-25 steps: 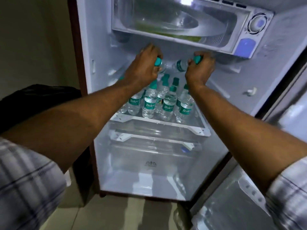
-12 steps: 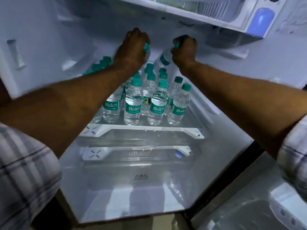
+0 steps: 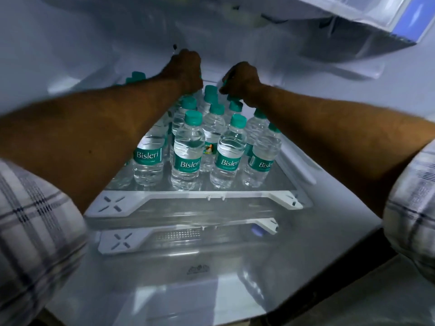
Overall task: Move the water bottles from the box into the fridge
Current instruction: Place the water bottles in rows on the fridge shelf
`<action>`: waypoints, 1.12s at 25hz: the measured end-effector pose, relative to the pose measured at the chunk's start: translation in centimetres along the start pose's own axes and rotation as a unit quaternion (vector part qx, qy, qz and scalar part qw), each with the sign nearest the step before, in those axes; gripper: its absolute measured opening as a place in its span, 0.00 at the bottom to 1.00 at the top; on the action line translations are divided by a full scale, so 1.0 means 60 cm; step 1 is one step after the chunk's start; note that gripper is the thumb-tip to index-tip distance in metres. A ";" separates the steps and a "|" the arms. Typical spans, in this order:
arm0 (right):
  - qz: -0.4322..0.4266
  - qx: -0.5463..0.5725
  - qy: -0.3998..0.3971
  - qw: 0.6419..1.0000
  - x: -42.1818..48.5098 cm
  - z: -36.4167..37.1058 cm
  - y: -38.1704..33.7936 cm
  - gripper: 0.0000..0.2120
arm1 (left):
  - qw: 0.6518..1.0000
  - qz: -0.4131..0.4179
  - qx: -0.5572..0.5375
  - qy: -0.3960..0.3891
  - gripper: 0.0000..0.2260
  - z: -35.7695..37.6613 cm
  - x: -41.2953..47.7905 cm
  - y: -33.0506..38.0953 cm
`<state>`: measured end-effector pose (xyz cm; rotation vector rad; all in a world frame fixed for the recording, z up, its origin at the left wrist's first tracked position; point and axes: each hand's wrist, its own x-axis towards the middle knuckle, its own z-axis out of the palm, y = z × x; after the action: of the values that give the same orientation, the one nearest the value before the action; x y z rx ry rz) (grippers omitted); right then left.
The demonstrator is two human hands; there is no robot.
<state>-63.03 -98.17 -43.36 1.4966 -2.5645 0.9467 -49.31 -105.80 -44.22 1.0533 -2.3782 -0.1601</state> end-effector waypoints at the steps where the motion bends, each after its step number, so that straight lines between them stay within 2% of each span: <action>1: 0.012 0.003 -0.017 1.000 0.010 0.006 0.003 0.23 | 1.000 -0.006 0.010 -0.011 0.19 0.003 0.006 -0.003; 5: 0.038 0.022 -0.047 0.998 0.025 0.005 0.000 0.21 | 0.998 -0.025 0.045 -0.041 0.18 0.011 0.013 0.000; 9: 0.011 -0.024 -0.096 0.995 0.007 0.003 -0.011 0.17 | 0.988 -0.034 0.105 -0.106 0.18 0.015 0.006 0.008; 12: 0.015 -0.016 -0.126 0.992 -0.006 -0.002 -0.008 0.16 | 0.983 -0.044 0.133 -0.123 0.20 0.009 -0.001 0.014; 16: -0.006 0.022 -0.122 0.992 -0.040 -0.029 -0.021 0.15 | 0.984 -0.041 0.142 -0.103 0.22 -0.017 -0.031 0.017; 18: -0.031 0.031 -0.110 0.993 -0.062 -0.047 -0.029 0.20 | 0.986 -0.028 0.143 -0.084 0.23 -0.036 -0.040 0.013; 22: -0.102 -0.041 -0.094 0.989 -0.127 -0.075 -0.032 0.27 | 0.983 -0.035 0.163 -0.075 0.23 -0.077 -0.108 0.043; 28: -0.193 -0.124 -0.058 0.972 -0.252 -0.078 -0.024 0.26 | 0.981 -0.028 0.190 -0.028 0.26 -0.112 -0.266 0.081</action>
<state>-54.99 -84.42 -43.56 1.9152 -2.2264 0.4860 -40.18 -90.31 -43.69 1.3036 -2.4886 0.2605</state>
